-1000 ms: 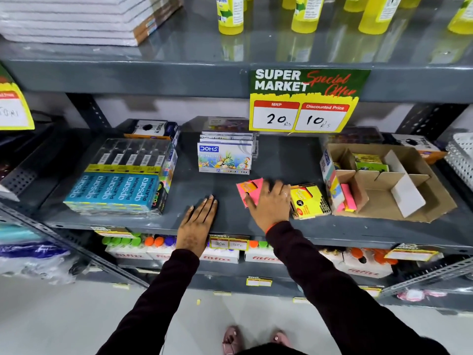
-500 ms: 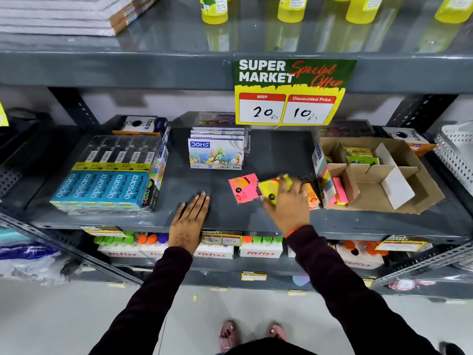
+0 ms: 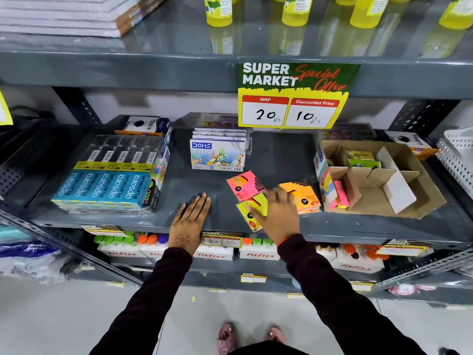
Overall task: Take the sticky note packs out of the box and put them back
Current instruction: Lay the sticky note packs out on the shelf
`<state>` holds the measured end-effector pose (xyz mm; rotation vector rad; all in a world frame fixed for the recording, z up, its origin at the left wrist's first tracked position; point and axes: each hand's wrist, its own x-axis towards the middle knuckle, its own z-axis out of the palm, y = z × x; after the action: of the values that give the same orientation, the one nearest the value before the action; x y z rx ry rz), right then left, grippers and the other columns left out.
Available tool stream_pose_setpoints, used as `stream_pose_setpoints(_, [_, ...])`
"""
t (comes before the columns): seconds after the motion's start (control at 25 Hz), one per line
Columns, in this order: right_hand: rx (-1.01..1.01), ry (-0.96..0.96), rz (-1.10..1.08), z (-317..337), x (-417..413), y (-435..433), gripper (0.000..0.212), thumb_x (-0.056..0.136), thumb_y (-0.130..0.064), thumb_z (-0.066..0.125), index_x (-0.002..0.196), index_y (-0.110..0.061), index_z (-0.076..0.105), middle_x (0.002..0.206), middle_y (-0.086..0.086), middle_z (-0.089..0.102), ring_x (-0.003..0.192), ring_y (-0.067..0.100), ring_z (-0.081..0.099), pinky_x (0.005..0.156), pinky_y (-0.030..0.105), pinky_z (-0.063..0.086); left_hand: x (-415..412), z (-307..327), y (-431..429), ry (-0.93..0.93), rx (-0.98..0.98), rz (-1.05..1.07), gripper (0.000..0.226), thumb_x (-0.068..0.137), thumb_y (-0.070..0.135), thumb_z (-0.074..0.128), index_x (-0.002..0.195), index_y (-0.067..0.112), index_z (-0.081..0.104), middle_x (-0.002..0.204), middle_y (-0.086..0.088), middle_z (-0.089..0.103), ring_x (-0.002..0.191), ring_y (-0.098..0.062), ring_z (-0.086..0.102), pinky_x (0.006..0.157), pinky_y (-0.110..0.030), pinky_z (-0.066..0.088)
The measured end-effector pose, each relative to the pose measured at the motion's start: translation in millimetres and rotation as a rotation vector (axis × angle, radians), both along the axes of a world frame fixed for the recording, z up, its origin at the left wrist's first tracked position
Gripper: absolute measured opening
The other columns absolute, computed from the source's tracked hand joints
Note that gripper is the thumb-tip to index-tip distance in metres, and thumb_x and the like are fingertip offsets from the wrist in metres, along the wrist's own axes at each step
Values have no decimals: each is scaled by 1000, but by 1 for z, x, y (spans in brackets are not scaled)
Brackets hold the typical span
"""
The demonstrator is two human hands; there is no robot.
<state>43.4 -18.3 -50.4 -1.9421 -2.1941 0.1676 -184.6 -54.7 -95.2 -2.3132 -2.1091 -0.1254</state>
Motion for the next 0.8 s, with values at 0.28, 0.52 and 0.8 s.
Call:
stream_pose_setpoints(0.28, [-113, -65, -307, 12, 47, 20, 73, 87, -49, 57, 135, 2, 37, 131, 28, 48, 125, 45, 42, 106, 52, 37, -1, -3, 1, 30, -5, -2, 96, 64, -14, 53, 146, 13, 11, 157, -6, 18, 143, -21, 20, 116, -40, 15])
stream_pose_setpoints(0.52, [48, -20, -221, 20, 25, 44, 75, 87, -48, 55, 139, 2, 35, 124, 28, 53, 120, 42, 46, 107, 49, 34, 0, -1, 1, 2, -13, -2, 95, 67, -7, 59, 146, 15, 11, 157, -4, 17, 143, -20, 20, 117, -39, 15])
stream_pose_setpoints(0.8, [-192, -19, -127, 14, -7, 110, 67, 91, -43, 52, 141, -1, 35, 145, 23, 42, 137, 41, 32, 121, 50, 18, 0, 0, 0, -42, 22, -15, 93, 64, -12, 53, 146, 14, 18, 156, -6, 22, 142, -22, 23, 116, -42, 17])
